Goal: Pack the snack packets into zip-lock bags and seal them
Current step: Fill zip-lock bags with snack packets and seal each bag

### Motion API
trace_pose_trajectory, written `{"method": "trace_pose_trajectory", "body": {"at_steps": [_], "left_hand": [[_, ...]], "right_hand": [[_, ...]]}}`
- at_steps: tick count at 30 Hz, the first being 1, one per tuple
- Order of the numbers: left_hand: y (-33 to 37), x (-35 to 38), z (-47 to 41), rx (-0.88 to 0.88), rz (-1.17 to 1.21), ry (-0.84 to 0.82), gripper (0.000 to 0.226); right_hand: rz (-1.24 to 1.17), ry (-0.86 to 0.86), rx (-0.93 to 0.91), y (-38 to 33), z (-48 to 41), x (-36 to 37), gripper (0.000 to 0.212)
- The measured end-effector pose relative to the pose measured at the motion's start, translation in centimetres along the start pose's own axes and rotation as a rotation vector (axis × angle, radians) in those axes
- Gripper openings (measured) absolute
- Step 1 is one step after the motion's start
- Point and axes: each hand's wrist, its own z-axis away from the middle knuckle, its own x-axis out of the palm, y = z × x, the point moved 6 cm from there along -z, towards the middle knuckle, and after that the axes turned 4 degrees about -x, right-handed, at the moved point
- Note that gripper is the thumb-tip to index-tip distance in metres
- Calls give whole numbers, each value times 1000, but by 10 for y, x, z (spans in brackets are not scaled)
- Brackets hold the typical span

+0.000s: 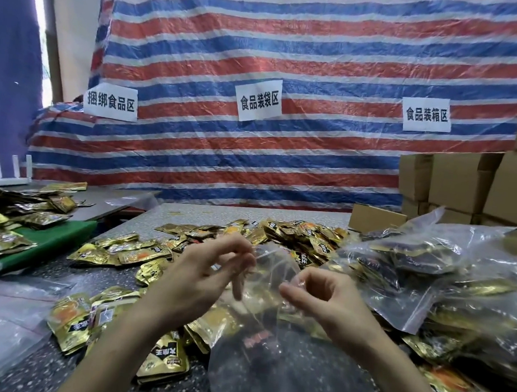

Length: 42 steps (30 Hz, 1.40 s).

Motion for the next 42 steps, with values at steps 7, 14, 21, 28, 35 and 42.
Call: {"method": "trace_pose_trajectory", "body": {"at_steps": [7,14,21,28,35,42], "left_hand": [[4,5,-11,292,-82,43,28],[-83,-30,-15,-313,148,715,12],[-144,1,-7,-737,-323,300,90],[-134,3,-2,-509,-404,432,37],[-114,-17,5,-290,-12,689,21],[-71,-48,15,-169,591,923,8]], "right_hand": [[-110,26,26,2,-2,-1,31],[-50,198,-12,8,-1,-16,17],[-30,222,-10,17,-1,-20,16],[-17,205,-41,16,-1,-18,16],[-16,213,-43,11,0,-19,16],[-2,223,-60,8,1,-17,17]]}}
